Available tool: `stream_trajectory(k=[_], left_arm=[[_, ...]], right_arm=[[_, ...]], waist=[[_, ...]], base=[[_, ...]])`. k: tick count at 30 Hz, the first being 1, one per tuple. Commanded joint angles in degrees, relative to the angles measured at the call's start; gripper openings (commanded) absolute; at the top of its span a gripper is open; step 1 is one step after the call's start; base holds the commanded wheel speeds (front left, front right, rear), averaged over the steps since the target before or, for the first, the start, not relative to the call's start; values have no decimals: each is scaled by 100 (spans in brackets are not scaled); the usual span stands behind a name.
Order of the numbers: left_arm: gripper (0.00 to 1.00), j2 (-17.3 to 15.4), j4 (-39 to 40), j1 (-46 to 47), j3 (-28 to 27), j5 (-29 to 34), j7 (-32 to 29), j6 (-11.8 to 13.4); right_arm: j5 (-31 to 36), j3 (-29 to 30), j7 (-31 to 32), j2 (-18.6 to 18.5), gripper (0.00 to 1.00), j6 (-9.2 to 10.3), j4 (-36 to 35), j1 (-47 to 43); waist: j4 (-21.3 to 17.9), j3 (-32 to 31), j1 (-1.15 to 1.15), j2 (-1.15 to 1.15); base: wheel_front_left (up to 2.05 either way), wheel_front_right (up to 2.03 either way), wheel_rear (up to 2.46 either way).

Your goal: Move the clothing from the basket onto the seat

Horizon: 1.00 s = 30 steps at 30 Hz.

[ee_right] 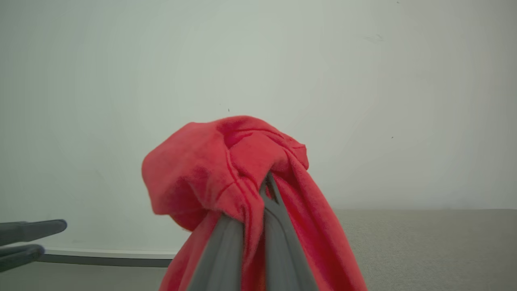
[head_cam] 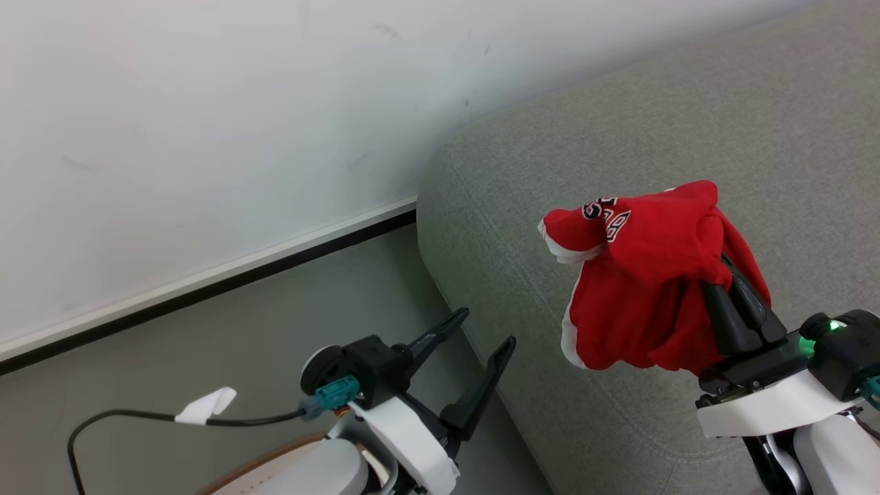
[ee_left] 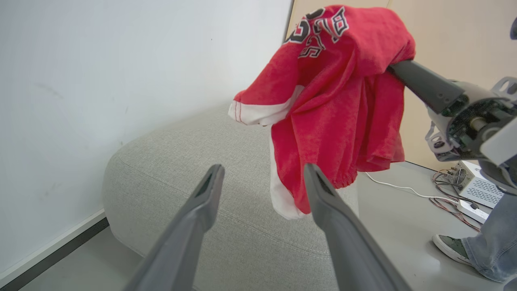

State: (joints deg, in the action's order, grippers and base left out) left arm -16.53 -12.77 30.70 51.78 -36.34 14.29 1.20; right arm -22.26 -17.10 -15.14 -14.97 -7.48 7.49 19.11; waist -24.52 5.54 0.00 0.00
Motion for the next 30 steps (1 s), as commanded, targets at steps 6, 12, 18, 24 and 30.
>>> stream_trajectory(k=[6,12,18,24,30], left_arm=[[100,10,-7,171,-9,94,20,-33],[100,-44,162,392,-57,193,-28,-5],[100,-178,361,740,-74,328,-187,29],[100,-323,538,1085,-131,478,-353,73],[100,-358,622,1278,-172,578,-390,117]], right_arm=[[-64,196,-1,-59,0,-3,-13,142],[-322,429,0,-221,0,-3,189,653],[-579,800,0,-531,0,-3,545,1312],[-850,1006,0,-924,0,-3,1187,2034],[-1126,1057,-1,-1197,0,-3,1815,2559]], waist=[[77,220,0,0],[318,775,0,0],[688,1584,0,0],[1044,2351,0,0],[1335,2815,0,0]], base=[[0,0,0],[0,0,0],[0,0,0],[0,0,0],[0,0,0]])
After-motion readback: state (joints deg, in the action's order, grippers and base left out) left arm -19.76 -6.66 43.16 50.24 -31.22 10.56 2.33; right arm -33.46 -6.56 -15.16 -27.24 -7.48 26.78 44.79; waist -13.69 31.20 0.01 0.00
